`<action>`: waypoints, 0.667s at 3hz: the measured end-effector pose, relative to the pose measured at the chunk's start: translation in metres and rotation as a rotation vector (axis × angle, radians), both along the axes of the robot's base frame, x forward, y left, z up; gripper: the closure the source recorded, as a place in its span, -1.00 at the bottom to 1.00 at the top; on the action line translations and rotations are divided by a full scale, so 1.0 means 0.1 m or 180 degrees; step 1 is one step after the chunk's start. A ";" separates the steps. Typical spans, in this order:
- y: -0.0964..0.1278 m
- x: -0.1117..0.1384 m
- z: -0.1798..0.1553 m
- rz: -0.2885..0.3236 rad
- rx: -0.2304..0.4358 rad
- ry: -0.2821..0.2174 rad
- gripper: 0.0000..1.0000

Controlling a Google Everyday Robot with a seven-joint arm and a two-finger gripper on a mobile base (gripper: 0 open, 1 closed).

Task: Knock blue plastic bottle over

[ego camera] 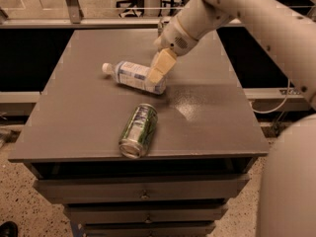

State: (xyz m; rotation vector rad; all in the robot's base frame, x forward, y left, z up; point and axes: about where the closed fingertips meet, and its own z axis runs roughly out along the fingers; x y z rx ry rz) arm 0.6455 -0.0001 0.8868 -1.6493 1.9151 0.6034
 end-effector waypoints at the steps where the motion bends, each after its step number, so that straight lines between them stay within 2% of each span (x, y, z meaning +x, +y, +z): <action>1: -0.49 0.10 0.39 -0.0395 0.0476 -0.0392 -1.00; 2: -1.06 0.11 0.74 -0.0804 0.0961 -0.0742 -1.00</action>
Offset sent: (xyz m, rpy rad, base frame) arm 0.0068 -0.2106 0.1244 0.5185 -0.3850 -0.4646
